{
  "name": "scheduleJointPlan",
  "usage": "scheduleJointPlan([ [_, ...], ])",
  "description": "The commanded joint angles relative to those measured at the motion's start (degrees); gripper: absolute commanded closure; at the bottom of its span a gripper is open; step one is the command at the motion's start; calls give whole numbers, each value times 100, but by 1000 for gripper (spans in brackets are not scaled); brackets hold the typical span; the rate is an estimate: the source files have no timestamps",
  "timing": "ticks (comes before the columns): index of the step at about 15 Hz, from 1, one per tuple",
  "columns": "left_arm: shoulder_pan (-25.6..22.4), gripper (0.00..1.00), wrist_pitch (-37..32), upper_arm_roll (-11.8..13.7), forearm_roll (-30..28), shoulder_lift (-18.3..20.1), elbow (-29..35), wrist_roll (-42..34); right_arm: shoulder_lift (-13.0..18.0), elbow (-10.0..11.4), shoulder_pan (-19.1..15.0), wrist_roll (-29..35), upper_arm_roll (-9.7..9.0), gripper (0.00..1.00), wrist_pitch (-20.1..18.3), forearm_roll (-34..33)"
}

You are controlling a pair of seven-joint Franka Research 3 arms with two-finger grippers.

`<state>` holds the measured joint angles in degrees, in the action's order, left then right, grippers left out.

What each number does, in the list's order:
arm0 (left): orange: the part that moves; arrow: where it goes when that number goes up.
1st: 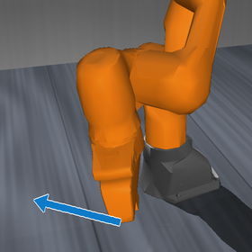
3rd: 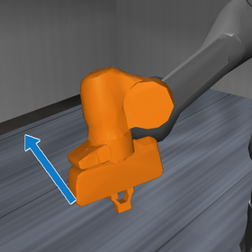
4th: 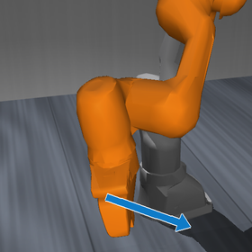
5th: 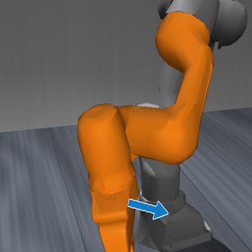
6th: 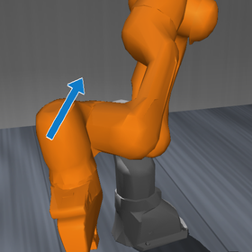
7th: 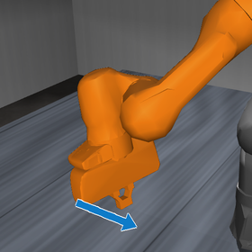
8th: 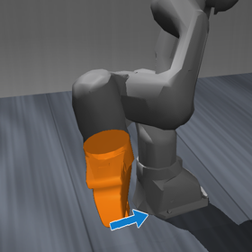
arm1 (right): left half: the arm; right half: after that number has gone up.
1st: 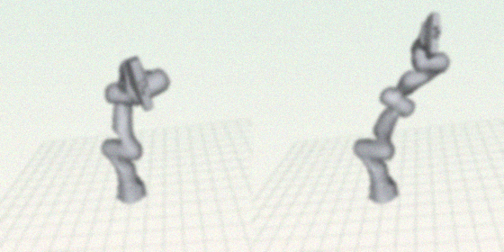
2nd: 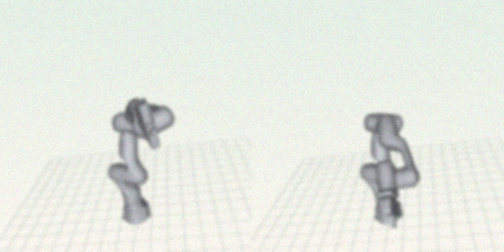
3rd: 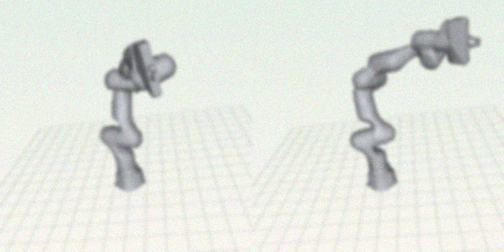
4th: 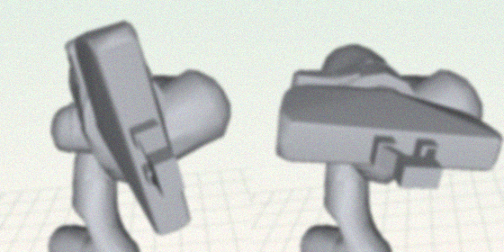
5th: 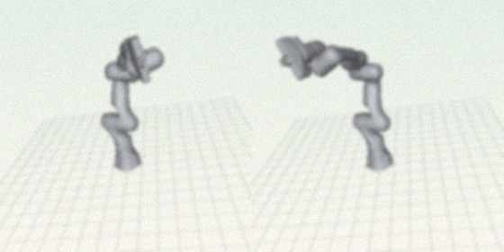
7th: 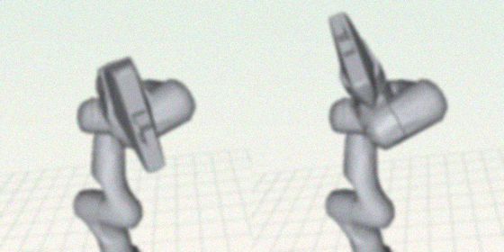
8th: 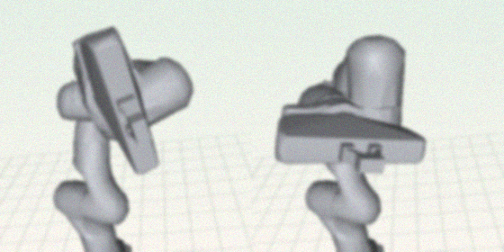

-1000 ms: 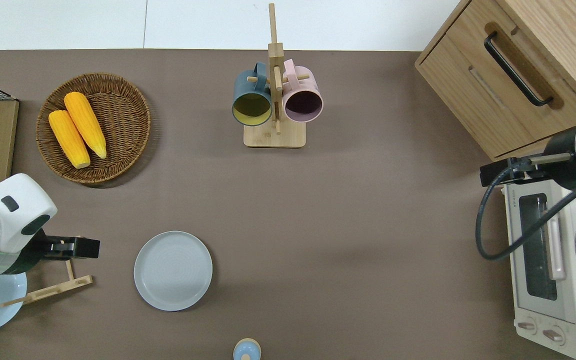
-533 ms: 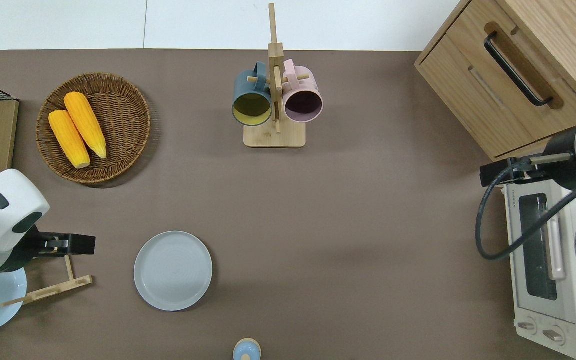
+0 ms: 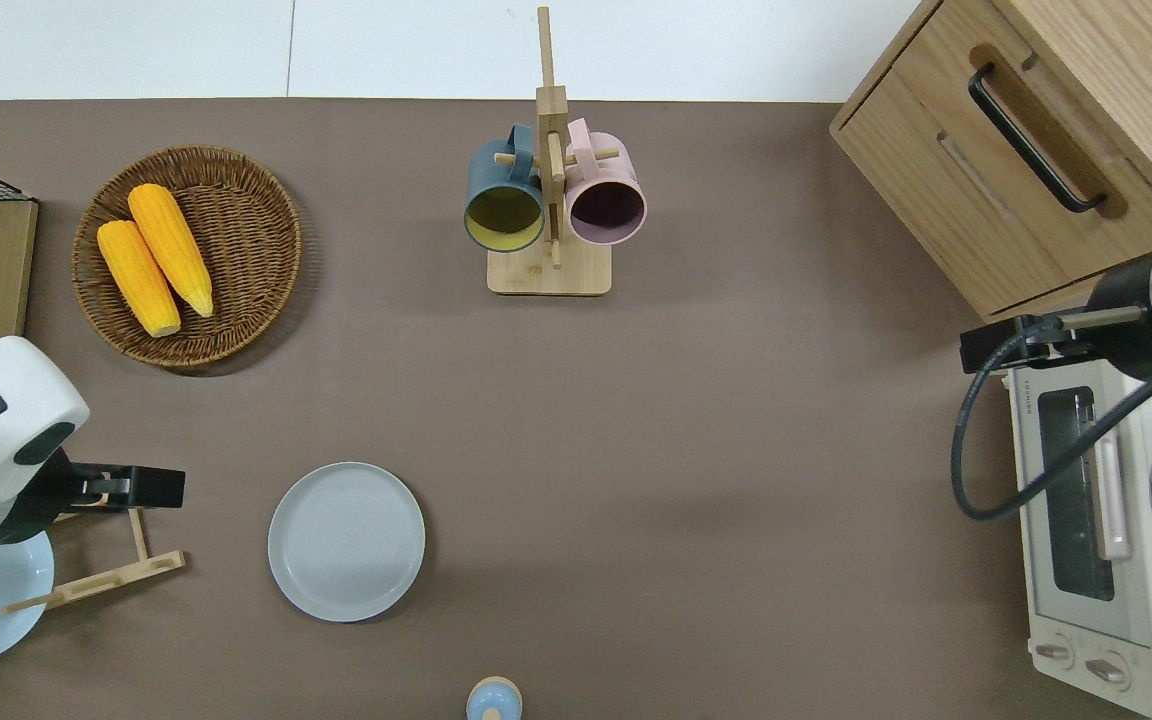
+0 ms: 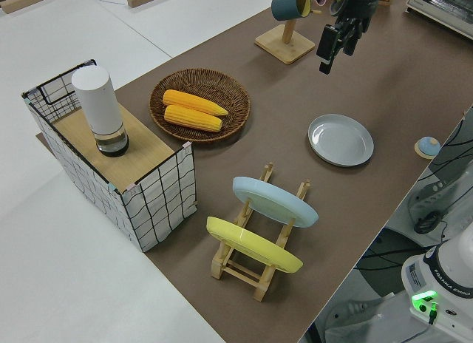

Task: Pick gray plate from table and place it on lower plate rack with left arm
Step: 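Move the left gripper to the rim of the gray plate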

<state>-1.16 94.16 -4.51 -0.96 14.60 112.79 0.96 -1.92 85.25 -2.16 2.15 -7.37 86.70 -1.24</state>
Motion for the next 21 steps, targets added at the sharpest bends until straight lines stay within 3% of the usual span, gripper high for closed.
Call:
scheduleJointPlan([
  [1, -34, 5, 23, 11, -159, 43, 295, -43, -54, -114, -127, 75, -115, 17, -92, -17],
  [6, -25, 5, 962, 2, -159, 157, 1463, -105, -54, -114, -127, 75, -115, 17, -92, -17],
  [11, 10, 5, 1657, 2, -159, 184, 2210, -105, -54, -122, -127, 75, -115, 17, -92, -17],
  [13, 2, 5, 2323, 2, -159, 175, 2754, -262, -54, -122, -127, 75, -115, 17, -92, -17],
  [15, -25, 5, 2947, 2, -159, 62, 3133, -333, -54, -114, -127, 75, -115, 17, -92, -17],
  [17, 19, 5, 3457, 2, -159, -324, 3309, -342, -54, -122, -127, 75, -115, 17, -92, -17],
  [21, 37, 5, 3917, -6, -168, -615, 3460, -342, -54, -114, -127, 75, -115, 17, -92, -17],
])
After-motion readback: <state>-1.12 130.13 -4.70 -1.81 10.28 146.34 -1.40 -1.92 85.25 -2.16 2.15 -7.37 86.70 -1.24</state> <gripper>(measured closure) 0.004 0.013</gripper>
